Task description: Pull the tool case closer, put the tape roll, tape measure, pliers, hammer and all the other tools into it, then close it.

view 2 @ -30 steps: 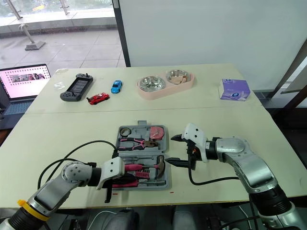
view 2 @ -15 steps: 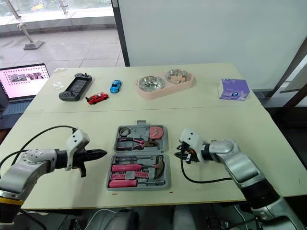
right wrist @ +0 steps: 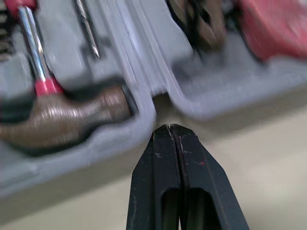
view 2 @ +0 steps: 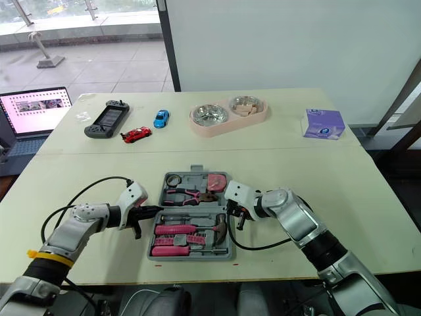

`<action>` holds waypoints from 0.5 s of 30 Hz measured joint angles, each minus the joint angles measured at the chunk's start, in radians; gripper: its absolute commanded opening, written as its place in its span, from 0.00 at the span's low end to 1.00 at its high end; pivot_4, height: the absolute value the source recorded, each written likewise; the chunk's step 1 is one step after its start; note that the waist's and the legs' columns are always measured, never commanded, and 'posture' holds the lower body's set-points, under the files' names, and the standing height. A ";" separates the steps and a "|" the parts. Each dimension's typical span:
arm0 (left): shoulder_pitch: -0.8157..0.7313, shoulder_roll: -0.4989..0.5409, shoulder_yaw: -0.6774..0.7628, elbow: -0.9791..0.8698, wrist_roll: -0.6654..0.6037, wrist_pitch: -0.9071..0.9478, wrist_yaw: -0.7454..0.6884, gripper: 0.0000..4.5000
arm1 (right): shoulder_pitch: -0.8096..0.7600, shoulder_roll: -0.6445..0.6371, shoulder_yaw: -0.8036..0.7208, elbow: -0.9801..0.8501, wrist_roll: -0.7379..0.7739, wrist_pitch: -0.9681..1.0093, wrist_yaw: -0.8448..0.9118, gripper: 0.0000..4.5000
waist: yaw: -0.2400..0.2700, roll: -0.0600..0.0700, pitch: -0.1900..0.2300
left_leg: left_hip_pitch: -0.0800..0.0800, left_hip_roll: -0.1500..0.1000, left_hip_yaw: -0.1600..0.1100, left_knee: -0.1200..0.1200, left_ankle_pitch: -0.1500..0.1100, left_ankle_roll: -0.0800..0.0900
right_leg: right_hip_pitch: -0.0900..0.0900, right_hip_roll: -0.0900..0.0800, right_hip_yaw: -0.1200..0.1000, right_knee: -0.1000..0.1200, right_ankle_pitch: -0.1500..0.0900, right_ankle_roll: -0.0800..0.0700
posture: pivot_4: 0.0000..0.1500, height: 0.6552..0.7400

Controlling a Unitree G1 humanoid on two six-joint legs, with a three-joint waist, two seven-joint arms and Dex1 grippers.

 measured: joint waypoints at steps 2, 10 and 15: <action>-0.005 -0.003 -0.005 0.014 0.014 -0.022 -0.001 0.00 | -0.002 0.007 0.002 0.001 -0.012 0.001 0.005 0.01 | 0.000 0.002 -0.002 | 0.000 0.000 0.000 0.000 0.000 0.000 | 0.000 0.000 0.000 0.000 0.000 0.000 | 1.00 0.81; 0.045 -0.013 -0.005 -0.045 0.056 -0.026 0.020 0.00 | -0.002 0.018 0.015 -0.032 -0.050 0.049 0.012 0.01 | -0.004 0.007 -0.009 | 0.001 0.000 0.000 0.000 0.000 0.000 | 0.001 0.000 0.000 0.000 0.000 0.000 | 1.00 0.81; 0.149 0.009 0.017 -0.165 0.062 -0.006 0.042 0.00 | 0.023 0.005 0.027 -0.103 -0.057 0.101 0.028 0.01 | -0.009 0.008 -0.010 | 0.001 0.000 0.000 -0.001 -0.001 0.001 | 0.000 0.000 0.000 -0.001 0.000 0.000 | 1.00 0.81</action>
